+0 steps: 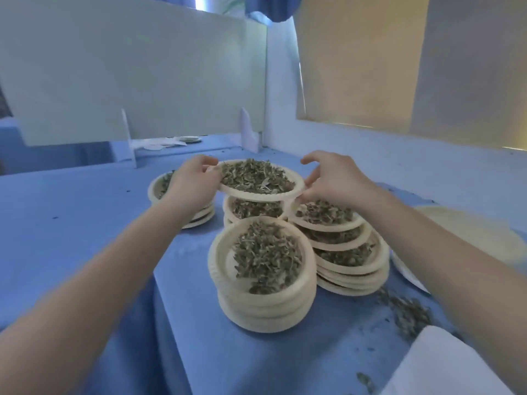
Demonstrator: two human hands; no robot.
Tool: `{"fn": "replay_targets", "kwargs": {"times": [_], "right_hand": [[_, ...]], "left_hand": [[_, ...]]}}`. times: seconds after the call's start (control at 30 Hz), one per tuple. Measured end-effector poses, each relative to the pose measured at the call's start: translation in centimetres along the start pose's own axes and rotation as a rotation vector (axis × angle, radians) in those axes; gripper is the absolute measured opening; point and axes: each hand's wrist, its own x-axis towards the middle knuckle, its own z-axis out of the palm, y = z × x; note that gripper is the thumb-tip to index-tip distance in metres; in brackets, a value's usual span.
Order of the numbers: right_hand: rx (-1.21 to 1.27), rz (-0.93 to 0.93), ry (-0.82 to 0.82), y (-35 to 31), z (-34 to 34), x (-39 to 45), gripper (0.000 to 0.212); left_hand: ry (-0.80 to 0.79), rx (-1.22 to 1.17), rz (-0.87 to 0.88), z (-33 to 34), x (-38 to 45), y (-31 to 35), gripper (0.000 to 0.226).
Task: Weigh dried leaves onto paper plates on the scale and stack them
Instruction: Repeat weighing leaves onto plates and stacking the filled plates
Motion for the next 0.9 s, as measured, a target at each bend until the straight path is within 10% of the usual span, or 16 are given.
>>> {"fn": "replay_targets", "kwargs": {"times": [0.23,0.9], "right_hand": [[-0.093,-0.075,-0.127,-7.1,8.2,11.7,0.062],[-0.192,-0.042,-0.435,-9.9,18.6,19.7,0.031]], "left_hand": [[0.195,0.107,-0.088,-4.7,7.9,-5.9,0.033],[0.066,0.409,-0.248,-3.6,16.2,-17.3,0.053]]}}
